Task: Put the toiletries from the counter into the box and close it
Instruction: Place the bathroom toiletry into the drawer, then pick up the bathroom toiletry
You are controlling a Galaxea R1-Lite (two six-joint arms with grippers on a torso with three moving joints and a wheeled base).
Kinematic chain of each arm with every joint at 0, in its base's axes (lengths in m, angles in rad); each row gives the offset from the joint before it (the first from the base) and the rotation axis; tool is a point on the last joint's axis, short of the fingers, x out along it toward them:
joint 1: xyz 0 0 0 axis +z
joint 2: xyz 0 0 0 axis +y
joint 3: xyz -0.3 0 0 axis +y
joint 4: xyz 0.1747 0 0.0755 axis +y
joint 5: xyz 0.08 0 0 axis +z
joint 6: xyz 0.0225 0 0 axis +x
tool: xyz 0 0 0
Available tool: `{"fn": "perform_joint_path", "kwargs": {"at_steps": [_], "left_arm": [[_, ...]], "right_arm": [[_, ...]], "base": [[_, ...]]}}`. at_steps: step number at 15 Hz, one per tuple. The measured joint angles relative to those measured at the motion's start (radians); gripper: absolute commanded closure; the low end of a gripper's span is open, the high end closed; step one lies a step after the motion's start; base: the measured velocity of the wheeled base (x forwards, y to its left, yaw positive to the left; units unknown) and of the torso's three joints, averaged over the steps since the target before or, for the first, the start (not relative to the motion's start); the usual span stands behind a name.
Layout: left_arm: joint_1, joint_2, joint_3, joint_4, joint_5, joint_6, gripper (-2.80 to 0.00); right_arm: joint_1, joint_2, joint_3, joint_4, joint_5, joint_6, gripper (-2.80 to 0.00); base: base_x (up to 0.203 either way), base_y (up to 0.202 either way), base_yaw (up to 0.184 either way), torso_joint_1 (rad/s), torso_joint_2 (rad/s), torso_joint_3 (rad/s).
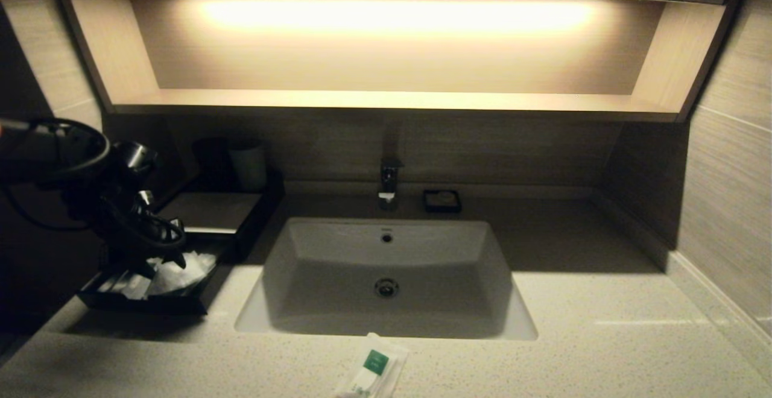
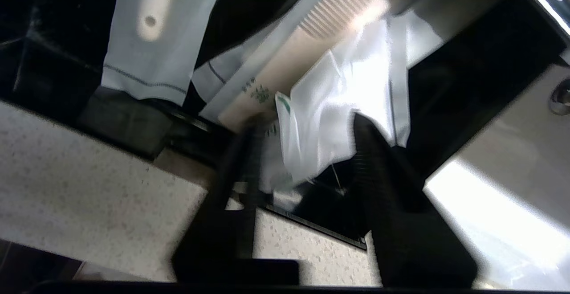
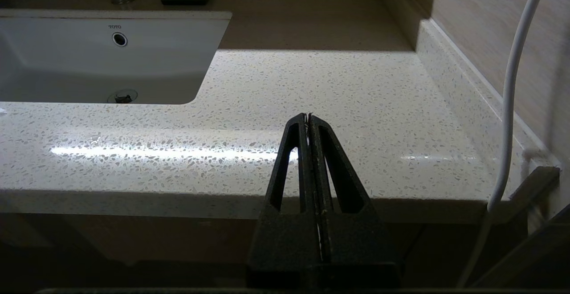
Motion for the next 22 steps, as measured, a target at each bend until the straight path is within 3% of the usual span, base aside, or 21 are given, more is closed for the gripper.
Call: {"fn": "perform_joint_path", "kwargs": {"at_steps": [9,10,14,19,22], "left_arm": [[-0.027,-0.158,0.035,0.023,-0.01,0.005,-2.8],[-0.031,-0.18,0.042,0.023,-0.01,0.009,0.0],[-0.1,-0.258,0.057,0.023,-0.01,0.035,0.0],[-0.296,-0.311,0.081,0.023,-0.01,0.078,0.0],[-0.407,-0.309,0.081,0.013,-0.011,0.056,0.0]], "right_arm": [[0.0,0.0,0.0,0.0,0.0,0.0,0.0],[0.0,0.0,0.0,0.0,0.0,0.0,0.0],[0.0,0.0,0.0,0.0,0.0,0.0,0.0],[0.0,0.0,0.0,0.0,0.0,0.0,0.0],[0.0,0.0,0.0,0.0,0.0,0.0,0.0]], "base": [[0.0,0.0,0.0,0.0,0.0,0.0],[0.0,0.0,0.0,0.0,0.0,0.0],[0.0,0.0,0.0,0.0,0.0,0.0],[0.0,0.0,0.0,0.0,0.0,0.0],[0.0,0.0,0.0,0.0,0.0,0.0]]}}
